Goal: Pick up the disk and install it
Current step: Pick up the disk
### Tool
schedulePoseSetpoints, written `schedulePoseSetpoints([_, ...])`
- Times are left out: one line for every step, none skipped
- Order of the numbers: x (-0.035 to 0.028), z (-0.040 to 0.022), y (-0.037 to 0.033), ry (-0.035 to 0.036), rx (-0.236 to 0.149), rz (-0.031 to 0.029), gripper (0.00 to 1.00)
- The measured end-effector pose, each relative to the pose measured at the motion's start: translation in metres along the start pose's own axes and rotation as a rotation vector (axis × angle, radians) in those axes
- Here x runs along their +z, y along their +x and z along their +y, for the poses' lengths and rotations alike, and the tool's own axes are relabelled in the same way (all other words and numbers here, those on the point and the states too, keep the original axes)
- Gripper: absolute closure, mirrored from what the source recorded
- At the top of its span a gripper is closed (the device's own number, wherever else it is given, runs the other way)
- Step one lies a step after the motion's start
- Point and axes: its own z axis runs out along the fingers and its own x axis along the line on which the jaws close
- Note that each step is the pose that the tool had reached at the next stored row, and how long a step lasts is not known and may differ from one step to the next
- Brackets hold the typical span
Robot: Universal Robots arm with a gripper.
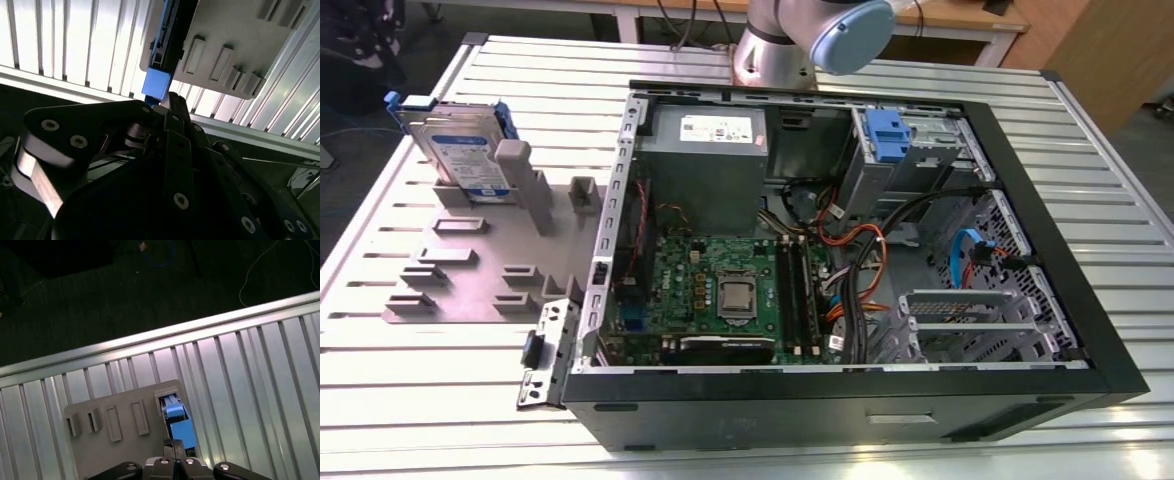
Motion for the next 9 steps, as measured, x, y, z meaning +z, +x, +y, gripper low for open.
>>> schedulePoseSetpoints([0.0004,0.0,0.0,0.0005,-0.016,0.0003,0.89])
schedulePoseSetpoints([0.0004,0.0,0.0,0.0007,-0.022,0.0005,0.89])
schedulePoseSetpoints([0.0005,0.0,0.0,0.0008,-0.024,0.0006,0.83])
schedulePoseSetpoints([0.0005,0.0,0.0,0.0009,-0.024,0.0006,0.76])
schedulePoseSetpoints([0.0006,0.0,0.0,0.0012,-0.024,0.0004,0.76])
schedulePoseSetpoints([0.0006,0.0,0.0,0.0012,-0.024,0.0004,0.71])
schedulePoseSetpoints([0.0006,0.0,0.0,0.0013,-0.024,0.0004,0.65])
schedulePoseSetpoints([0.0007,0.0,0.0,0.0014,-0.024,0.0003,0.65])
schedulePoseSetpoints([0.0013,0.0,0.0,0.0016,-0.024,0.0002,0.59])
